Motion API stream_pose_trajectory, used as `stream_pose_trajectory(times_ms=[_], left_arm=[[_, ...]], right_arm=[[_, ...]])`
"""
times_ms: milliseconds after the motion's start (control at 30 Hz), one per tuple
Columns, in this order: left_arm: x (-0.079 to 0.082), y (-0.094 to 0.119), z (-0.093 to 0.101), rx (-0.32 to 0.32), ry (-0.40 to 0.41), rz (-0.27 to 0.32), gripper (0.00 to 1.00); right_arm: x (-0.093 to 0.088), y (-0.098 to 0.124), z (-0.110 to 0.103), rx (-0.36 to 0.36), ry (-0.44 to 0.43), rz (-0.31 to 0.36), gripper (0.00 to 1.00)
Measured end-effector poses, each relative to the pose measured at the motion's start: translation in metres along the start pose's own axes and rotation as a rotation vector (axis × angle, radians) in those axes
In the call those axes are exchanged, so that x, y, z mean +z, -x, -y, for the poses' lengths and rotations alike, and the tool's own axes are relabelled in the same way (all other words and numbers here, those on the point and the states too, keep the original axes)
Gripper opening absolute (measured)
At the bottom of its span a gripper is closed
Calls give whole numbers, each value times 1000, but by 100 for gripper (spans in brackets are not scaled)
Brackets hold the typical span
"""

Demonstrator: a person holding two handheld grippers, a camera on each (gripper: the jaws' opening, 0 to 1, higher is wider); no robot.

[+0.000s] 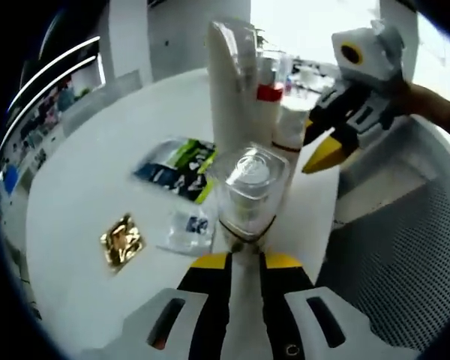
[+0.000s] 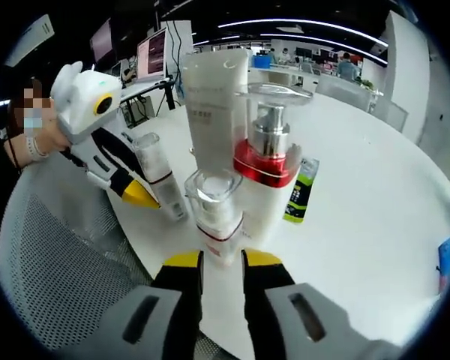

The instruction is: Arrange the skincare products in the storage area until every visible bottle or jar stands upright without overlapping.

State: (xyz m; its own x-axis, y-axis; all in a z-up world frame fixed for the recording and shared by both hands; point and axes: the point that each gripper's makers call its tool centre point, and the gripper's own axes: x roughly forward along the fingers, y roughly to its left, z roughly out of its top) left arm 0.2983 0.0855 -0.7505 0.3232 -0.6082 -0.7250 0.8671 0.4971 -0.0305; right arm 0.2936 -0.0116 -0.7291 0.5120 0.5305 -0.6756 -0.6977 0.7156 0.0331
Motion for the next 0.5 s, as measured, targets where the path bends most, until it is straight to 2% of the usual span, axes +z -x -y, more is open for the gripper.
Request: stream_pose_trajectory(times_ms=[267,500], left_arm=[[13,-14,11,-24,-36,2,10],[21,-22,17,-32,-36,14,9]], right_arm=[[0,-3,-2,-3,-2,0,18],[1,-4,0,-15,-17,11,17]])
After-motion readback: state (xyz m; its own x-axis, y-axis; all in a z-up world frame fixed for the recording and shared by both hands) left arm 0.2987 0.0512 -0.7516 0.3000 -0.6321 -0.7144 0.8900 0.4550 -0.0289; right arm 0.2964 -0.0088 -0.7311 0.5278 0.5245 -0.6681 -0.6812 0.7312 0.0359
